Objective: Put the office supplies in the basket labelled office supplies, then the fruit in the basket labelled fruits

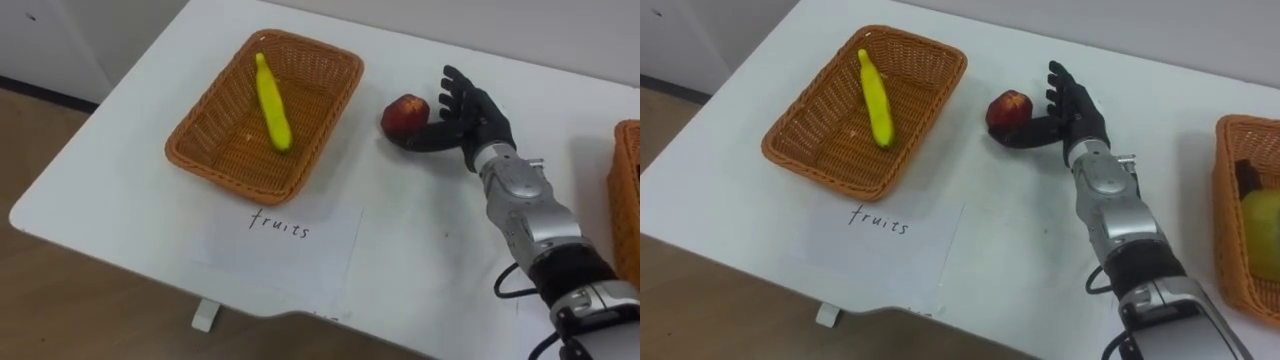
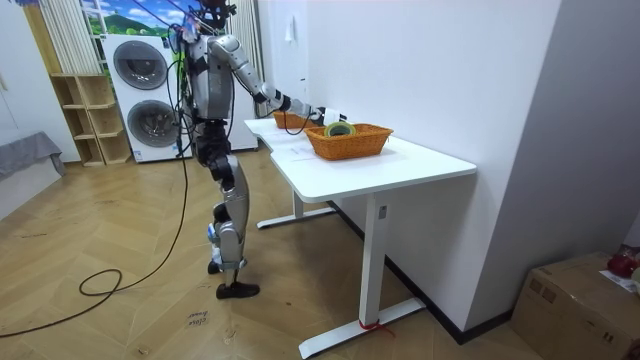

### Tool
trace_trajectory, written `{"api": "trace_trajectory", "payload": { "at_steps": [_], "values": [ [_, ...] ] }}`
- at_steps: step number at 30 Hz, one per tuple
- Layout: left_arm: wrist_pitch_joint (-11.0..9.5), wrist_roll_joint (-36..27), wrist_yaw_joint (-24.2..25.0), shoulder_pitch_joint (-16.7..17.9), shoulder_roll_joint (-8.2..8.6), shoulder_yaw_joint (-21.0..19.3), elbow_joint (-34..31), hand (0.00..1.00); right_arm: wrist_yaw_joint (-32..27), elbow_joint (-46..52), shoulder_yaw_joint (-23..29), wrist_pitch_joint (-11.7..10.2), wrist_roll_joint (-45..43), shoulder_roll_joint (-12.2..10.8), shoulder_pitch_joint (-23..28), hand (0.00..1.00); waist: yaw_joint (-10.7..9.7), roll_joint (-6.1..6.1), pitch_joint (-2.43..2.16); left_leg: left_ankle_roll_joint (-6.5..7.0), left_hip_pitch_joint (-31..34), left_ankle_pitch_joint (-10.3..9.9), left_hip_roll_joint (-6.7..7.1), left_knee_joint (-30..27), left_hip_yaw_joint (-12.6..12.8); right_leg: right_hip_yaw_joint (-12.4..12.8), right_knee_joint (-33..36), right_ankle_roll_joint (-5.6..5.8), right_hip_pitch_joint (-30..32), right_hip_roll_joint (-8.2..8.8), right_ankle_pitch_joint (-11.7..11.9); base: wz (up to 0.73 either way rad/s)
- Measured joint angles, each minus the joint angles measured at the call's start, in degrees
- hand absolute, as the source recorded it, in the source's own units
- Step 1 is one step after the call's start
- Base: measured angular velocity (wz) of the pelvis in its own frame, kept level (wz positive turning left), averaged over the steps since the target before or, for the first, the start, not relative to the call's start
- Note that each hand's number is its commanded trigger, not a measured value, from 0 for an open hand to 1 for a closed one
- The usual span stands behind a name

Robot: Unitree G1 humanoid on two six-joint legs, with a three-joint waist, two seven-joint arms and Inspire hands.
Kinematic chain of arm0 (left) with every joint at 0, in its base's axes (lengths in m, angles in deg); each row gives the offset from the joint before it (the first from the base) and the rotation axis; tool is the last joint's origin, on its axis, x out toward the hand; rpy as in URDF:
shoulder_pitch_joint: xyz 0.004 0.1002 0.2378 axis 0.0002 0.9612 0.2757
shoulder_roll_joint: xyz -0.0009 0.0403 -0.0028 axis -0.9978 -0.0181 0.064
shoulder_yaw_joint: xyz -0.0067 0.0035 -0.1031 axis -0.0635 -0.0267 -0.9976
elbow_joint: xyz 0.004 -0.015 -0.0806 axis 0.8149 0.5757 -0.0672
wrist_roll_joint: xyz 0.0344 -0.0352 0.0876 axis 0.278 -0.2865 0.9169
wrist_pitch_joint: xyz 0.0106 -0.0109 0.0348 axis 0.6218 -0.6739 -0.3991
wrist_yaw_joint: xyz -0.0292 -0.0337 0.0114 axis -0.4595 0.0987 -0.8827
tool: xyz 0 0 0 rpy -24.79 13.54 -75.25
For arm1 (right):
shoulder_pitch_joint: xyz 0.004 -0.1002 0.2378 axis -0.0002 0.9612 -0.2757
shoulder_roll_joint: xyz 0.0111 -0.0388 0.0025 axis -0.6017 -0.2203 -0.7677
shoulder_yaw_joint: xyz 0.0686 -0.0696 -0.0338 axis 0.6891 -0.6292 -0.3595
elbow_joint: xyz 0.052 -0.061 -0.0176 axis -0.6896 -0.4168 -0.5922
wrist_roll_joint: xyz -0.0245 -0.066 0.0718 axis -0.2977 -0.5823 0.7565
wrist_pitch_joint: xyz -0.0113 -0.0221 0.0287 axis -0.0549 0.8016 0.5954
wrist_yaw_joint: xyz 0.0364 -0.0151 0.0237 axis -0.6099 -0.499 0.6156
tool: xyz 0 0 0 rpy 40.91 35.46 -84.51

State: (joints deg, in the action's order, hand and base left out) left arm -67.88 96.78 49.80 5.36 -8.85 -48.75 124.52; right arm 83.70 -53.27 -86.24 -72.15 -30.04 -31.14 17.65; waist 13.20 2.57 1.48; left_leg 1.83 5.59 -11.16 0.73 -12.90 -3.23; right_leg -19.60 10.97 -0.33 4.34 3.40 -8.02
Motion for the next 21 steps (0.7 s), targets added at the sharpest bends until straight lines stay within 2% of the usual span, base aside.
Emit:
{"api": "trace_trajectory", "payload": {
  "at_steps": [8, 17, 21],
  "values": [
    [0.0, 0.0, 0.0, -0.9, -0.04, 0.1, 0.5, 0.0, -0.6, -2.3, -0.3, -0.6, -2.5, -0.1, -1.7, 0.0, 0.2, 0.02, 0.0, 0.0, 0.9, 0.0, -0.01, -0.5, -0.1, -0.2, -0.1, -0.1, 0.5, -0.16, 0.3, 0.01],
    [0.0, 0.0, -0.2, -1.0, -0.26, 1.0, 0.6, 0.0, -1.9, -2.2, -4.1, -0.5, -11.1, -0.4, -1.6, 0.0, 1.5, 0.66, 0.13, 0.0, 0.8, 0.0, -0.06, -0.6, 0.2, 0.1, 0.7, -0.14, 0.8, -0.07, 0.3, -0.01],
    [0.0, 0.0, 0.0, -3.0, -0.39, 2.3, 3.3, 0.0, -2.1, -2.4, -4.6, -0.5, -12.3, -0.8, -1.6, 0.0, 2.0, 0.99, 0.14, 0.0, 0.8, 0.0, -0.04, -0.7, 0.2, 0.2, 0.7, -0.14, 0.8, -0.08, 0.3, -0.01]
  ]
}}
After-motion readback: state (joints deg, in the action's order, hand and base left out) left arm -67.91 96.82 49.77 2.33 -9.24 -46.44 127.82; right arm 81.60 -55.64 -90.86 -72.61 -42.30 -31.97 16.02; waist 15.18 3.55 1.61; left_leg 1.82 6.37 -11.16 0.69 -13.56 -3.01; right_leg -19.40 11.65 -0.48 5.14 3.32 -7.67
